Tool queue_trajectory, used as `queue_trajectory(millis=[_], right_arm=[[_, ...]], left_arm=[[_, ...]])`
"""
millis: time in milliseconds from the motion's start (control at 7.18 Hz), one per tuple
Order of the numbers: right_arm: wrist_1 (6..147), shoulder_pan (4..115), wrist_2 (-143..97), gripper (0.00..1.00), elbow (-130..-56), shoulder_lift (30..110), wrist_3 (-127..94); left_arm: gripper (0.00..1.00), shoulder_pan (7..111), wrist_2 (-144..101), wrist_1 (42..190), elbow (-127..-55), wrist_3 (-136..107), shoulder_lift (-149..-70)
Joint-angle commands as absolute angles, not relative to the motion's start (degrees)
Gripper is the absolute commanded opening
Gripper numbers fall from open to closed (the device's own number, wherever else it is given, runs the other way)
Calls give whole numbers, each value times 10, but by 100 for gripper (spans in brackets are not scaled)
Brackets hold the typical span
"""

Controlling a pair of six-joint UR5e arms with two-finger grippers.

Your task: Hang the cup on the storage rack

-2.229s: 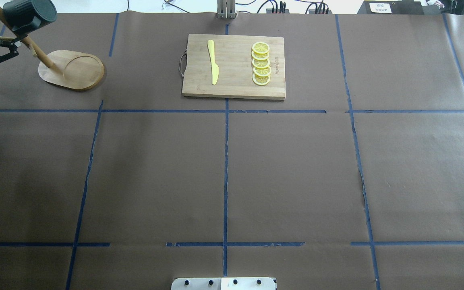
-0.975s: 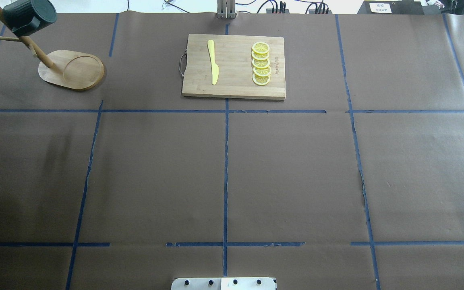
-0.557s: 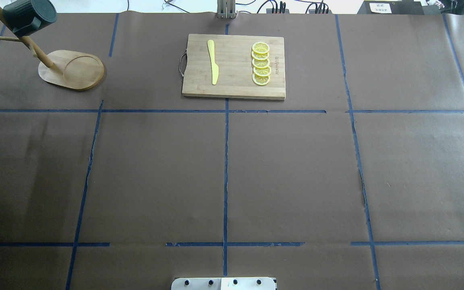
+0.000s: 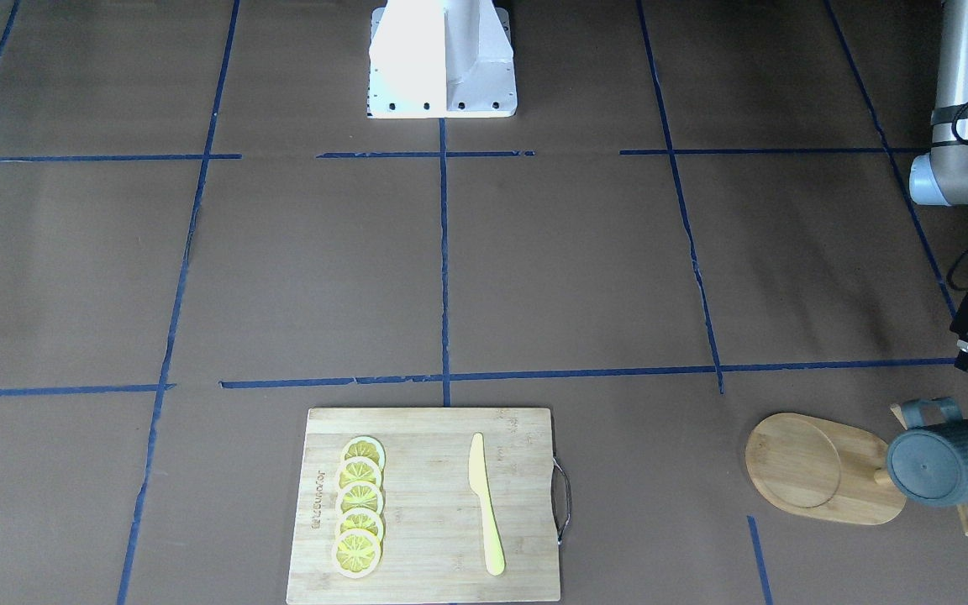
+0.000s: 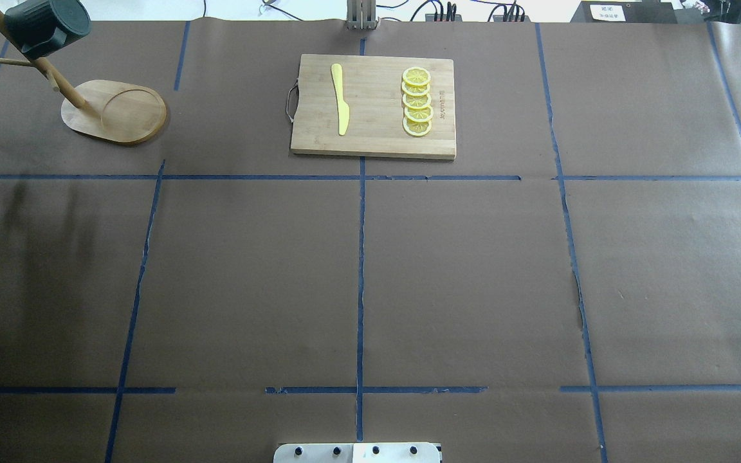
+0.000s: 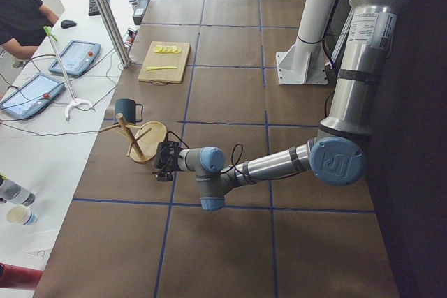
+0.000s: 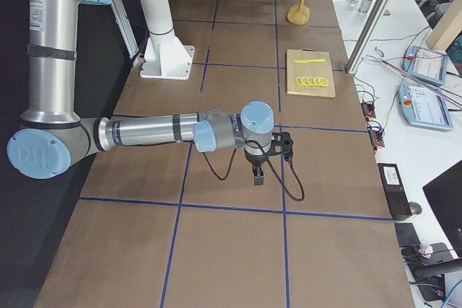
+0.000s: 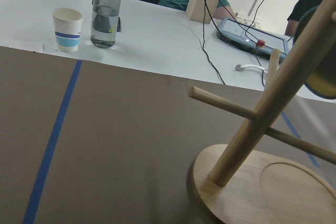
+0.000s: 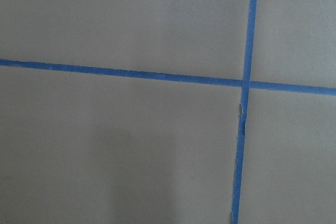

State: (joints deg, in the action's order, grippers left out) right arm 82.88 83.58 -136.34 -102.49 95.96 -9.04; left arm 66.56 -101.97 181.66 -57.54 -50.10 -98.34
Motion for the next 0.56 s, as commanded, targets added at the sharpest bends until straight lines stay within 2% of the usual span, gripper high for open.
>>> queue_trajectory(millis=[0,418], right_arm=[[830,836,-1365,100,-1021,959,-86],[838,836,-1358,100,-1014,952,-83]], left_arm=[[100,688,-1024,1698,-589,-408,-985],[100,766,-1178,1477,-668,-335,-985]])
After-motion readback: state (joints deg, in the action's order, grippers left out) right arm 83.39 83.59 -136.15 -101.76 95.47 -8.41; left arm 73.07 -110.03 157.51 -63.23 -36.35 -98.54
